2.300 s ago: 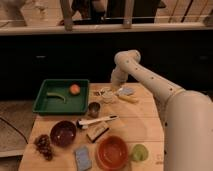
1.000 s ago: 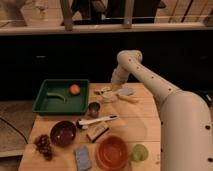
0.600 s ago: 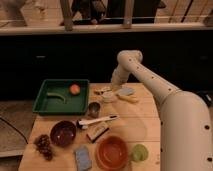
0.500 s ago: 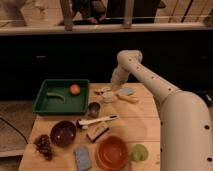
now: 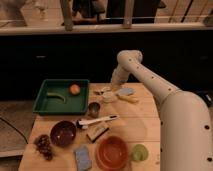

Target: Place fork in paper cup

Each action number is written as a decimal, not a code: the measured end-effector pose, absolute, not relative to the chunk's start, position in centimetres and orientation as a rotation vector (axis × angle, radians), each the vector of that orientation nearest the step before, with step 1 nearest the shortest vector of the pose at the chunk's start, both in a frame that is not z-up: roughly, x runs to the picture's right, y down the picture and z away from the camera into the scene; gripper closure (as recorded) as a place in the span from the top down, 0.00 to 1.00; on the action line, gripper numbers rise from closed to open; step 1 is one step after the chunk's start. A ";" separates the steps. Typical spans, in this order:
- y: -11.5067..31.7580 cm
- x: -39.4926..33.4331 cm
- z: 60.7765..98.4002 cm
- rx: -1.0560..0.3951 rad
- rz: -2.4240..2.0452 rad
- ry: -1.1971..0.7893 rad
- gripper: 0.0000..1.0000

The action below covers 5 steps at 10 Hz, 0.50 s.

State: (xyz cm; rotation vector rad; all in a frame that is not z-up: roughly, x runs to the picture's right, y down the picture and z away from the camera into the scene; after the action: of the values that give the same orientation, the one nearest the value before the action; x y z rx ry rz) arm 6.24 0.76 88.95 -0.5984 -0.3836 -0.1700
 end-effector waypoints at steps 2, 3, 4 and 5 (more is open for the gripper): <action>0.6 6.7 88.8 -0.595 -0.169 -0.380 0.80; 0.6 6.8 88.8 -0.594 -0.169 -0.380 0.80; 0.7 6.7 88.7 -0.603 -0.173 -0.380 0.80; 0.7 6.7 88.7 -0.600 -0.172 -0.380 0.80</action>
State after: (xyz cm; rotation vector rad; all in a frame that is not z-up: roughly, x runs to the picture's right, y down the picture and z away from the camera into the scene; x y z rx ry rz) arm 6.75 0.68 88.74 -0.6005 -0.3801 -0.1718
